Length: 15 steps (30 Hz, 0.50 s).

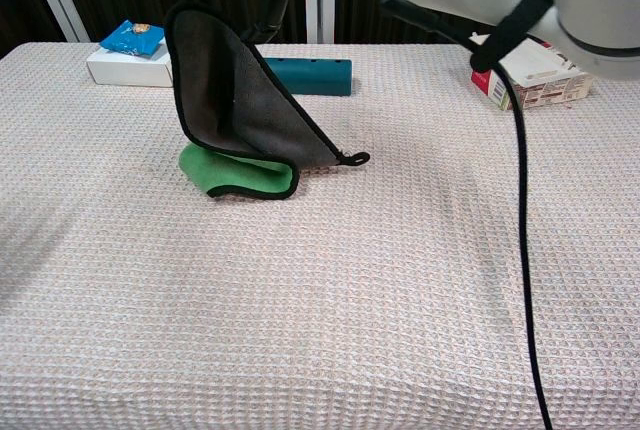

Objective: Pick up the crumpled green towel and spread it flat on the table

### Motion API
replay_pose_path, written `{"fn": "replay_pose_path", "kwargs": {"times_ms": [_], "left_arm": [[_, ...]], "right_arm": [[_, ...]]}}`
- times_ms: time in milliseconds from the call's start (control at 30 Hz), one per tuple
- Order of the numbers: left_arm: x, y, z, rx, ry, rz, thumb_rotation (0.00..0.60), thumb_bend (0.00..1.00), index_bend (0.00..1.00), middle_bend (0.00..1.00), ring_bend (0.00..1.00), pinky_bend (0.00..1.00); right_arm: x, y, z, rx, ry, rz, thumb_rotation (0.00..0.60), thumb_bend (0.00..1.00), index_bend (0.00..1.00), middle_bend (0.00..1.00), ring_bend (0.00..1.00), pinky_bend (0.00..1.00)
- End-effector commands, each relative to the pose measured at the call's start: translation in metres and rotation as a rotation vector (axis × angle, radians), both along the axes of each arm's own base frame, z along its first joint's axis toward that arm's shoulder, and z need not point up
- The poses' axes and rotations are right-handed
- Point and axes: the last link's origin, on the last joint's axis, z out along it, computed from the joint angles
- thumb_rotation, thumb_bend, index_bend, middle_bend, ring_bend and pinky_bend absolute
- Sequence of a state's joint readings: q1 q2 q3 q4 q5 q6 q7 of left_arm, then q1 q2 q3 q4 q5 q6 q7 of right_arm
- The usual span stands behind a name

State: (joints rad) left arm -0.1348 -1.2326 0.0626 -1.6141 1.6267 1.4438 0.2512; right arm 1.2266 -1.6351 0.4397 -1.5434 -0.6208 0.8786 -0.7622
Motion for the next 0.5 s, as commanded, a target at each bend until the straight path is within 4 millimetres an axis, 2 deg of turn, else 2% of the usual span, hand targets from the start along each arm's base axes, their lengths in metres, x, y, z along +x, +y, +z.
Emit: {"fn": "replay_pose_path", "kwargs": {"times_ms": [33, 333, 500], "left_arm": [[-0.002, -0.001, 0.000, -0.003, -0.002, 0.007, 0.600, 0.03, 0.13, 0.17, 0.16, 0.15], [-0.006, -0.004, 0.002, 0.008, -0.015, 0.014, 0.600, 0.03, 0.13, 0.17, 0.16, 0.15], [-0.008, -0.007, 0.004, 0.017, -0.024, 0.018, 0.600, 0.03, 0.13, 0.17, 0.16, 0.15]], "right_arm": [[0.010, -0.004, -0.005, -0.006, 0.025, 0.000, 0.600, 0.19, 0.26, 0.24, 0.10, 0.12], [0.020, -0.009, -0.011, -0.011, 0.069, -0.016, 0.600, 0.25, 0.26, 0.24, 0.10, 0.12], [0.023, -0.015, -0.020, 0.001, 0.082, -0.029, 0.600, 0.32, 0.27, 0.25, 0.10, 0.12]]}}
